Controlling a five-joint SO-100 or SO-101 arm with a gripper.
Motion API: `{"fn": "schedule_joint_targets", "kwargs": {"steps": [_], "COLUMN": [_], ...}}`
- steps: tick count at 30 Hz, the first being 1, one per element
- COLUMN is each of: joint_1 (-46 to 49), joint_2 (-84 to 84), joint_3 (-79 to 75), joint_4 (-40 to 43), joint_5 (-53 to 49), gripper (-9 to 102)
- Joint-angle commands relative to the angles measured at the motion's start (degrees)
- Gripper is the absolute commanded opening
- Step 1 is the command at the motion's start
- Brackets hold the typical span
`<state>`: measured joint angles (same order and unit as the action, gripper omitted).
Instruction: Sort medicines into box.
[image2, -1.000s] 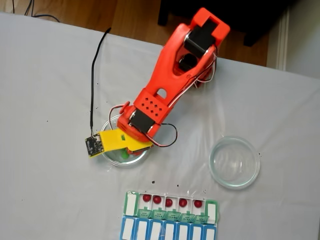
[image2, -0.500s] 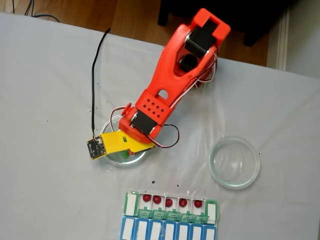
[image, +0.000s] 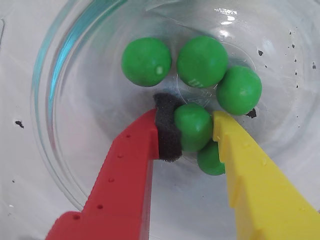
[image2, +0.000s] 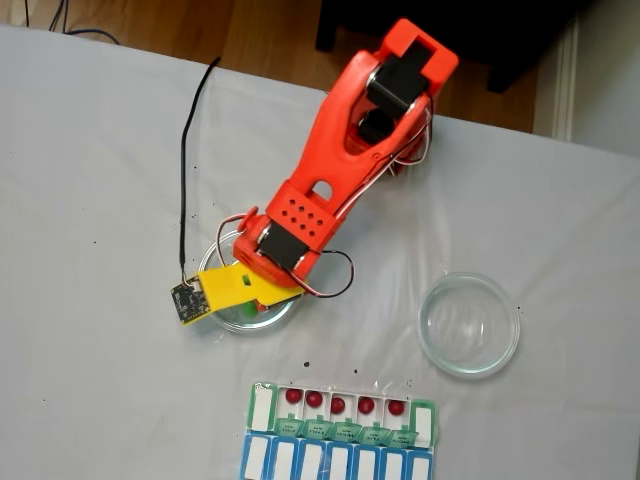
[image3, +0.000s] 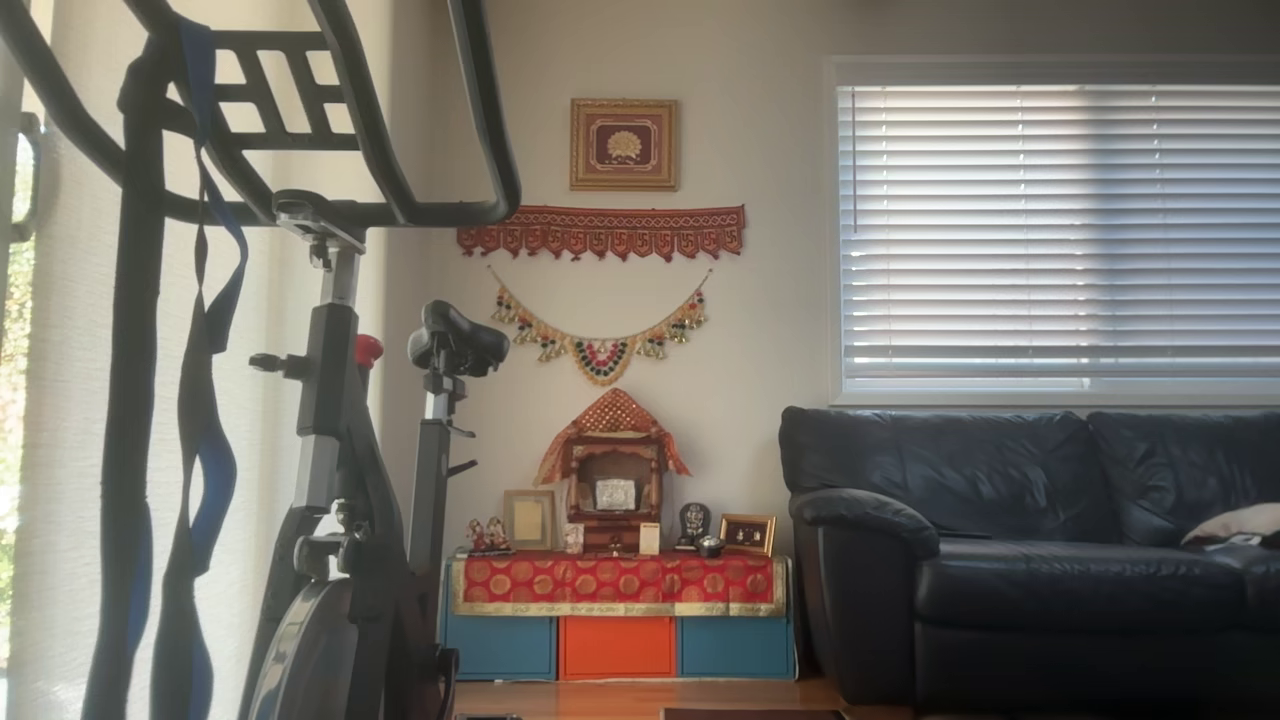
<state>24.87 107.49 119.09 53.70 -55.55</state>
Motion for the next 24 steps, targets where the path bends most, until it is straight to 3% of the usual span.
{"fn": "schedule_joint_targets", "kwargs": {"steps": [1,14,18,24], "joint_1": [0.26,-0.62,-1.23,-5.36], "joint_2": [2.46,10.81,13.71,15.64], "joint_3": [-5.8,-11.51,-12.66,-17.49], "joint_4": [2.02,6.5,4.57,8.26], "joint_5": [-0.7,1.58,4.75,11.34], "gripper": [2,2,2,1]}}
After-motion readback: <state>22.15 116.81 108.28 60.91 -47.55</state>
